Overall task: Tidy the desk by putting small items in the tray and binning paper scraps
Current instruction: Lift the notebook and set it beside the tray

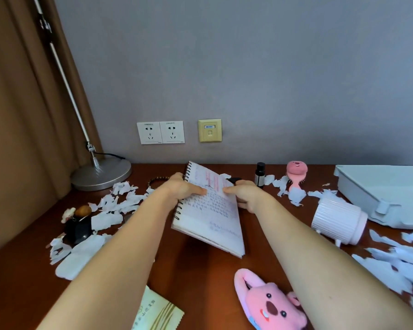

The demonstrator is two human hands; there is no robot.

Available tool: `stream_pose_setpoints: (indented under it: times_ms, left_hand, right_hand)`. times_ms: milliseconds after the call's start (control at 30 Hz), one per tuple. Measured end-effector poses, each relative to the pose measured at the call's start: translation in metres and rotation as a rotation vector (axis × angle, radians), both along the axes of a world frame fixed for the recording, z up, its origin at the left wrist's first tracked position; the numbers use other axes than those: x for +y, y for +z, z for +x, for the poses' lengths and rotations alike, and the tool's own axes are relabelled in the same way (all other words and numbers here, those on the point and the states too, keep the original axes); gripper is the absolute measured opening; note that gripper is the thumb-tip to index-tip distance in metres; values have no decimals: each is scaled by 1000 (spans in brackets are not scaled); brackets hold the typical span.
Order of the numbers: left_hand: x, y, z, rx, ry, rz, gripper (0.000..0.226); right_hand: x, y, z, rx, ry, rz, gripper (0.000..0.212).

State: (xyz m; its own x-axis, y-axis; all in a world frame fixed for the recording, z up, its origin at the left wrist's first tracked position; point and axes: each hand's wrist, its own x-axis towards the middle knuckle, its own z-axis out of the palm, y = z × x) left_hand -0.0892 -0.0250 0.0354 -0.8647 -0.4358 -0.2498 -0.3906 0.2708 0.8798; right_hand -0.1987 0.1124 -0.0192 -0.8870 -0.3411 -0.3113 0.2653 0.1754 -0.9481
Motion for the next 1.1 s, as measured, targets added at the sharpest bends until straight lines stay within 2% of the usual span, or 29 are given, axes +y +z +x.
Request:
stream_pose_setpoints:
  times_ms: [100,167,333,533,667,767,900,967,1000,1100]
  left_hand:
    - [-12,21,1,-6,-33,38,44]
    - [-18,34,2,-24,-51,14,35]
    - [-10,61,12,-53,-107,-58,49]
    - [22,77,20,-37,-147,-1,24]
    - [53,78,14,-27,-145,57,25]
    - [79,77,6,-8,-138,81,26]
    - [126,76,-1,42,-159,119,26]
    - [153,76,-4,78,-165,183,19]
    - [168,76,-6,111,-155,218,14]
    - [209,69,-20,222,-115,261,33]
  right_hand:
    - [0,16,-6,25,-21,-123,72]
    - [0,32,-10,42,-36,-205,73]
    - [3,60,-10,54,-30,-263,64]
    - [40,78,0,67,-43,-182,28]
    - [78,91,6,75,-38,-94,7]
    - [109,101,9,76,-25,-78,11]
    - [158,108,10,45,-22,-19,31]
    - [184,111,12,43,-32,-16,35]
    - [199,111,11,47,-35,-9,35]
    - [244,117,13,91,-82,17,18]
